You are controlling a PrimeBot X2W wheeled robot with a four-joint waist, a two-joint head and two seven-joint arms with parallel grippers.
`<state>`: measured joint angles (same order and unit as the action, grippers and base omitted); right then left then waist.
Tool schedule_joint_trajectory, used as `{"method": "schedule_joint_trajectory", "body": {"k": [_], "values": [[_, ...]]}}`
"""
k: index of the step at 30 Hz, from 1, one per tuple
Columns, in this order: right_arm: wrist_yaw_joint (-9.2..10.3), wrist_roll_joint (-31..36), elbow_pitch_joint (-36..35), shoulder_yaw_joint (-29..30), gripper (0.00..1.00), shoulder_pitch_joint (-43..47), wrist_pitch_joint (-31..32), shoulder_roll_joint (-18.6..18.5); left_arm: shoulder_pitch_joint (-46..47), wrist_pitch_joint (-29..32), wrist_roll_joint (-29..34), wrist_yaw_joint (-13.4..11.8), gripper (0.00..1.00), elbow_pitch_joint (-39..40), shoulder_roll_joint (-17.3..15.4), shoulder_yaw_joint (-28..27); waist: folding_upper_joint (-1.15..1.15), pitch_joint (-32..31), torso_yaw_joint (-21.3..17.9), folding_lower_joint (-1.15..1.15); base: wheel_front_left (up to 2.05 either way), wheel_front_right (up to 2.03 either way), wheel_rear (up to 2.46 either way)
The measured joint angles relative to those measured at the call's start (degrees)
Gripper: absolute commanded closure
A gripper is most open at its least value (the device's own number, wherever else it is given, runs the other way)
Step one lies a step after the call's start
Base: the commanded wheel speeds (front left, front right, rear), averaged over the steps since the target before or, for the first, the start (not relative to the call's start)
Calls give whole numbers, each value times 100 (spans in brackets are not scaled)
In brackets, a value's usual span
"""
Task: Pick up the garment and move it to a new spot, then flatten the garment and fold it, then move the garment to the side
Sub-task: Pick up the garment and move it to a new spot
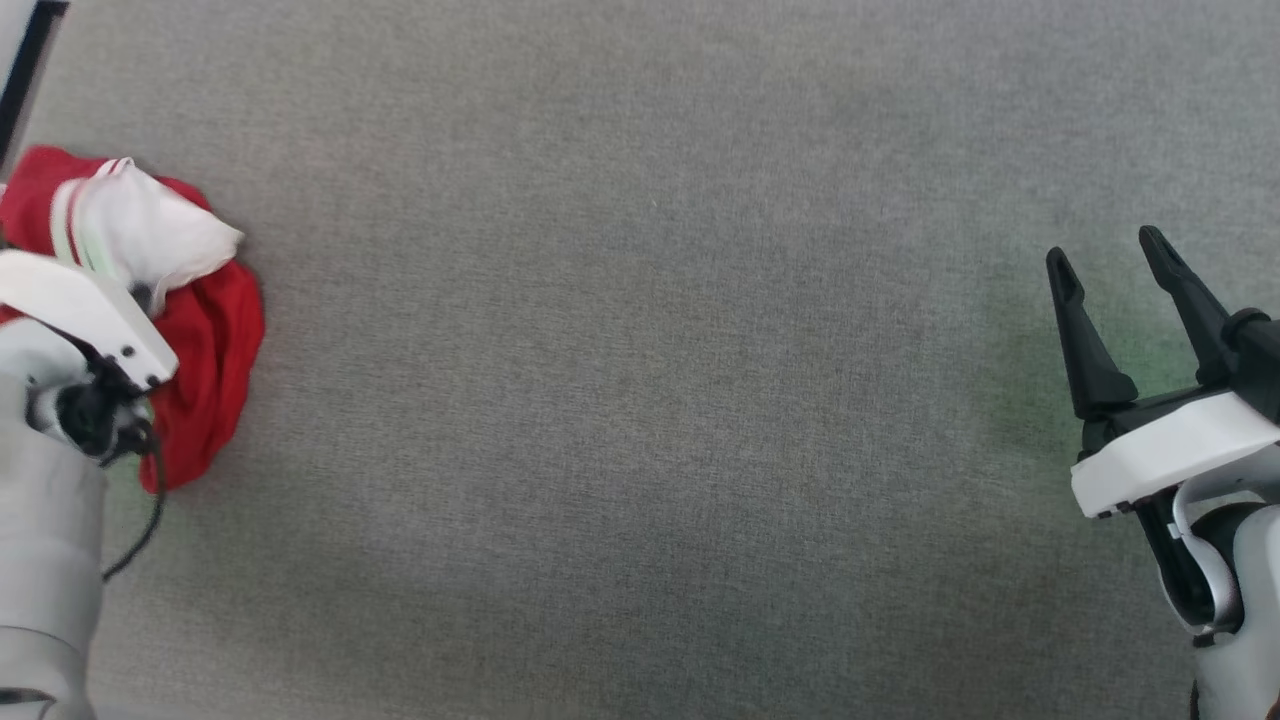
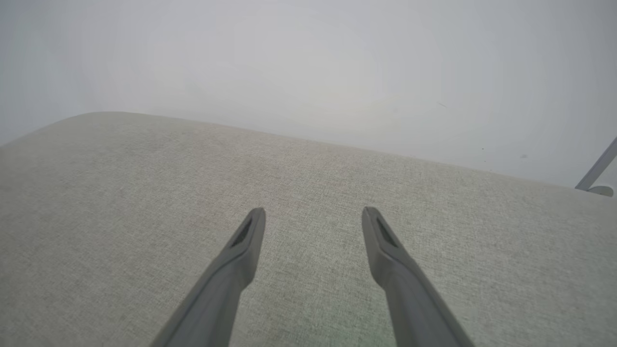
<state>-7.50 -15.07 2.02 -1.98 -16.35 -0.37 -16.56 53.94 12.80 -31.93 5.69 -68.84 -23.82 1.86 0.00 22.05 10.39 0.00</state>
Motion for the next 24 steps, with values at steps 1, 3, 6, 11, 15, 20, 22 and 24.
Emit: {"method": "schedule_joint_trajectory", "body": {"k": [1, 3, 6, 11, 15, 20, 22, 24], "values": [[0, 1, 14, 1, 0, 9, -15, 15, 19, -60, 35, 36, 100, 73, -43, 46, 0, -46, 8, 0, 0, 0, 0], [0, 8, 60, 18, 0, 48, -47, 63, 53, -232, 112, 59, 100, 222, -125, 142, 0, -150, 29, 0, 0, 0, 0], [0, 8, 137, 29, 0, 88, -100, 131, 114, -437, 190, 88, 100, 482, -234, 247, 0, -322, 68, 0, 0, 0, 0], [0, 8, 204, 64, 0, 164, -169, 183, 172, -599, 359, 94, 100, 892, -388, 399, 0, -548, 135, 0, 0, 0, 0], [1, 7, 260, 104, 0, 214, -225, 249, 229, -673, 483, 88, 100, 1445, -546, 516, 0, -777, 202, 0, 0, 0, 0], [0, 1, 326, 129, 0, 292, -303, 348, 218, -465, 568, 67, 100, 2283, -764, 605, 0, -1055, 252, 0, 0, 0, 0], [0, -1, 323, 166, 0, 305, -325, 380, 186, -281, 567, 62, 100, 2676, -864, 619, 0, -1154, 258, 0, 0, 0, 0], [0, -8, 322, 192, 0, 335, -345, 409, 82, -92, 567, 60, 100, 3089, -937, 632, 0, -1234, 255, 0, 0, 0, 0]]}}
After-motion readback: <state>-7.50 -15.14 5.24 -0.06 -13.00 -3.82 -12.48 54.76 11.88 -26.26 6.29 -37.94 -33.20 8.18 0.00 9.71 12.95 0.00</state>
